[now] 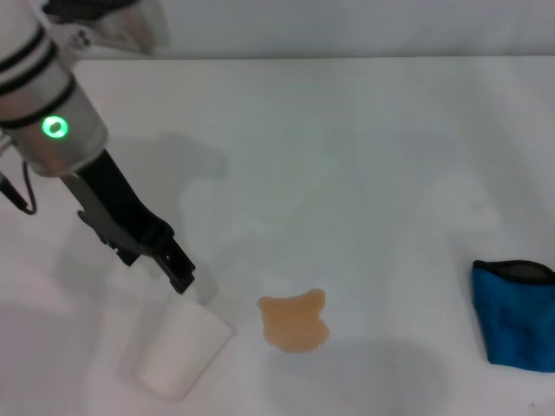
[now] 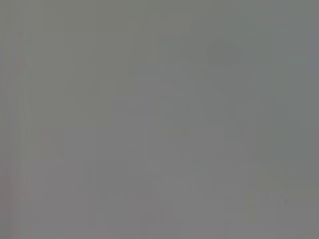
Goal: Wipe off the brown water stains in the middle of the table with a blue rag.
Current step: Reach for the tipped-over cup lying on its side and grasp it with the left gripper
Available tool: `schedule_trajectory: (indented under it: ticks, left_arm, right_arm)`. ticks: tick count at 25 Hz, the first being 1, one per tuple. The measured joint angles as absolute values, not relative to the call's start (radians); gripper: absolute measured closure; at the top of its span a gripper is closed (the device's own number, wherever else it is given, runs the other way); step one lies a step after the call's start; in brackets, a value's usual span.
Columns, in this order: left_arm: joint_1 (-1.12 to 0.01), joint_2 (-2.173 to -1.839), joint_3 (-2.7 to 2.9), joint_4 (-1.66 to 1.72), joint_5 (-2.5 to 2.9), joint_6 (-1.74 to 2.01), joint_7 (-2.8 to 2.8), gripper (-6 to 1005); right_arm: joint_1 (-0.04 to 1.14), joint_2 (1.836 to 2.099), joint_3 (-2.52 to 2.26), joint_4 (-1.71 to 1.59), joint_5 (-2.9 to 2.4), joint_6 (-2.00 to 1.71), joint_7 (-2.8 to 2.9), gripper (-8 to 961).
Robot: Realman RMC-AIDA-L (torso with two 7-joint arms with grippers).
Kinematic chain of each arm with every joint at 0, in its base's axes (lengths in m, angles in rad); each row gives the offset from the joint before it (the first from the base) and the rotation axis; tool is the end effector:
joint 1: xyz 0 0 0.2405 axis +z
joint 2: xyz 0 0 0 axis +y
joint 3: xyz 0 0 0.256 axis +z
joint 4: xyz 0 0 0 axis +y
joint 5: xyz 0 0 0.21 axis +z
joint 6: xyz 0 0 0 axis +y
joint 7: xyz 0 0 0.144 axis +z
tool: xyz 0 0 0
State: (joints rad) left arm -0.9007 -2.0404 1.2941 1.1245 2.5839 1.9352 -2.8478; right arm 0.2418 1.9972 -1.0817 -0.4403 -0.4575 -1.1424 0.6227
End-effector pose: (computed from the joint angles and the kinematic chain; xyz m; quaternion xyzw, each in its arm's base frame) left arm -0.1387 0.3517 0.0088 -0.8439 -0.4558 0.2768 0.0587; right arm 0.3657 0.3194 0.1025 -0.6477 0.2281 0.3635 0.6296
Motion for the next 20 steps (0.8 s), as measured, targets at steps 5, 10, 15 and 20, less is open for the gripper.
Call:
schedule_trajectory:
  ticks: [5, 10, 15, 20]
  left_arm:
    - [-0.917, -2.063, 1.307, 1.107, 2.598, 1.935, -2.852, 122]
    - [-0.927, -2.068, 1.382, 1.098, 2.590, 1.935, -2.862, 123]
    - [-0.934, -2.070, 1.422, 1.074, 2.589, 1.938, -2.882, 123]
    - [-0.937, -2.075, 1.429, 1.069, 2.589, 1.933, -2.891, 122]
  right_arm:
    - [0.246, 1.997, -1.080, -0.440, -0.459, -1.142, 0.623, 86]
    - [0.245, 1.997, -1.079, -0.436, -0.457, -1.140, 0.622, 86]
    - [0.245, 1.997, -1.075, -0.433, -0.457, -1.140, 0.621, 86]
    - [0.245, 1.997, -1.074, -0.432, -0.457, -1.140, 0.621, 86]
